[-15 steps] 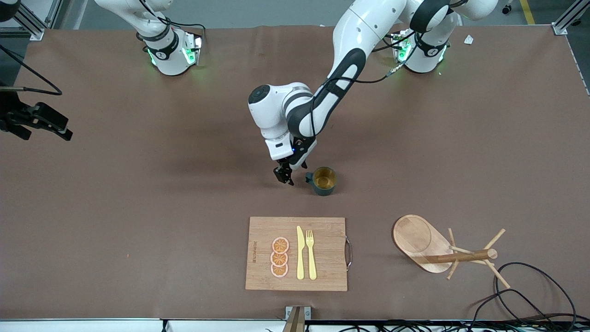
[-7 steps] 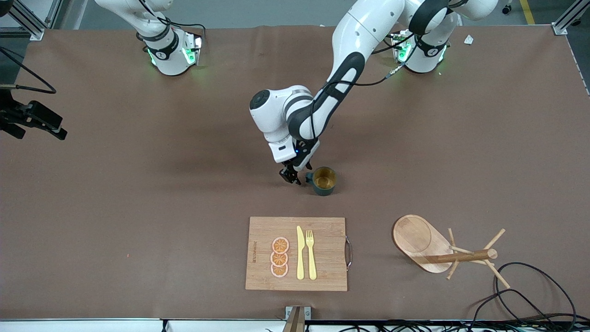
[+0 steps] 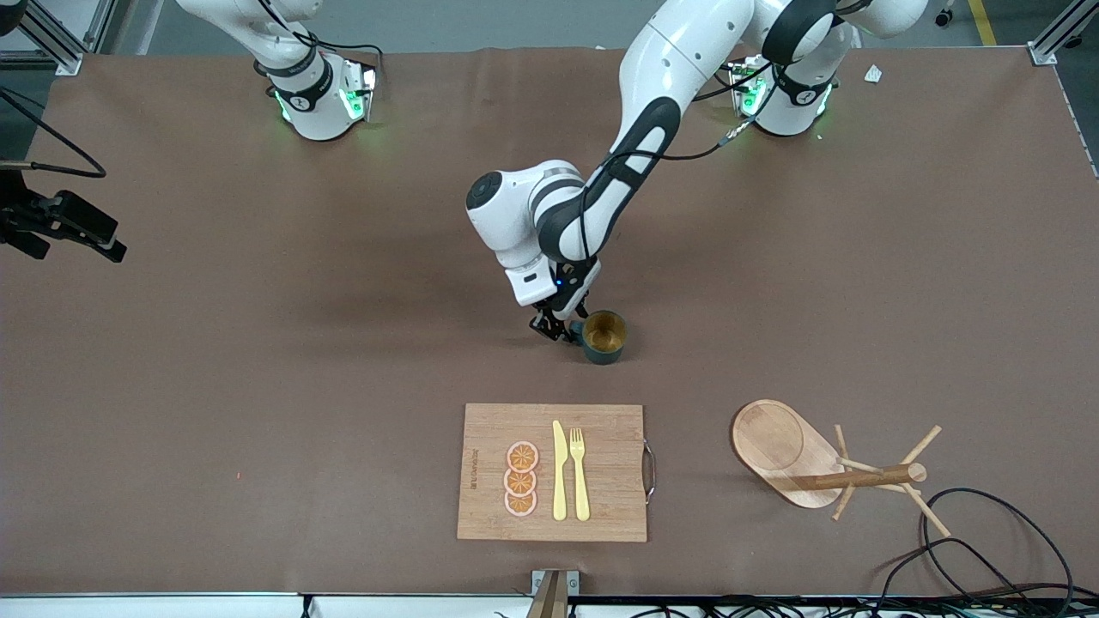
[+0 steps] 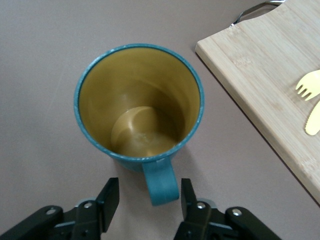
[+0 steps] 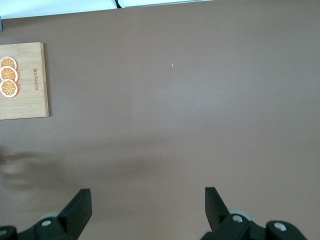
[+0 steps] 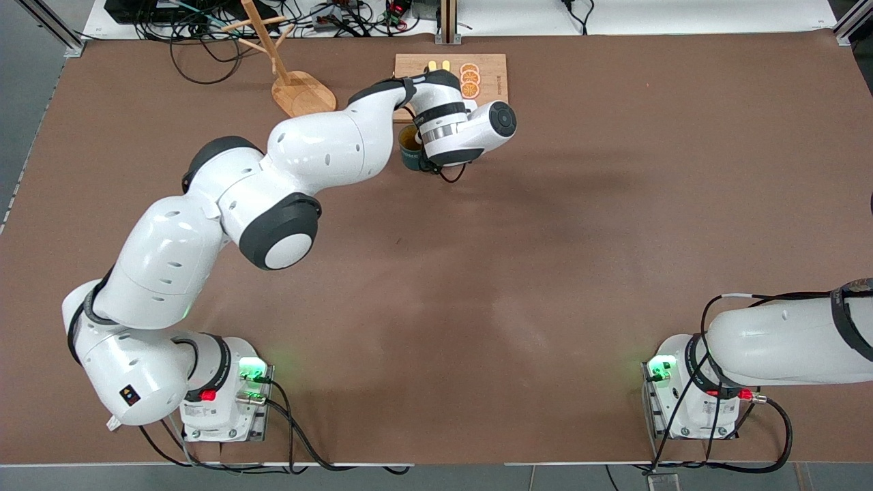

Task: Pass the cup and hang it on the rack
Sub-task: 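Lower the left gripper onto the mug handle and close it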

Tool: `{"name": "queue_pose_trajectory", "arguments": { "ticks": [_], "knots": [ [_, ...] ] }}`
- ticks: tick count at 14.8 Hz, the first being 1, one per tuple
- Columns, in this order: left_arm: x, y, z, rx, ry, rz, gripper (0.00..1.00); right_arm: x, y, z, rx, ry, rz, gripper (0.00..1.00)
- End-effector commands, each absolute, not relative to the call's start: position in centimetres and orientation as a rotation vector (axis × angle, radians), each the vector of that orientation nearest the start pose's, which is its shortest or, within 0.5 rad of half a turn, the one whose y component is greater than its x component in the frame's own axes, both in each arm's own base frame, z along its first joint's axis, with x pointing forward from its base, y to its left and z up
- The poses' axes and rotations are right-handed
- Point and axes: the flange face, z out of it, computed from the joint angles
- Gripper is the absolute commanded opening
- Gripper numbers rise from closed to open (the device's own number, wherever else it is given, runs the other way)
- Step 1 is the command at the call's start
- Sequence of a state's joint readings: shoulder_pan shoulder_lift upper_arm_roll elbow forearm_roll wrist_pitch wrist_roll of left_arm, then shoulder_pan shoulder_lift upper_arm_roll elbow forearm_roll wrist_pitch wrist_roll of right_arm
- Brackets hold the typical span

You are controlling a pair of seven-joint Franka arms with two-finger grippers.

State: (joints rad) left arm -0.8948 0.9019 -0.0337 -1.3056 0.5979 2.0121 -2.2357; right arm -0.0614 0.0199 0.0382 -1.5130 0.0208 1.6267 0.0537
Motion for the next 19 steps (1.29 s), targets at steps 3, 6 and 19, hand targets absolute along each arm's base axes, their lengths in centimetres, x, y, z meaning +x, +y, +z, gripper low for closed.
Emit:
{"name": "queue_pose_trajectory", "arguments": {
  "ticks": [3,6,19],
  "knots": [
    [46.8,-56.4,20.0,-2.517,-1.361,-0.754,0.53,56.2,-1.5,64.8,-3.122,0.156,-0.136,1.0],
    [46.8,-56.3,20.4,-2.506,-1.353,-0.753,0.44,56.3,-1.5,64.7,-3.122,0.151,-0.139,1.0],
    [46.6,-56.9,21.8,-2.553,-1.294,-0.72,0.05,56.4,-2.0,64.4,-3.122,0.163,-0.129,1.0]
  ]
}}
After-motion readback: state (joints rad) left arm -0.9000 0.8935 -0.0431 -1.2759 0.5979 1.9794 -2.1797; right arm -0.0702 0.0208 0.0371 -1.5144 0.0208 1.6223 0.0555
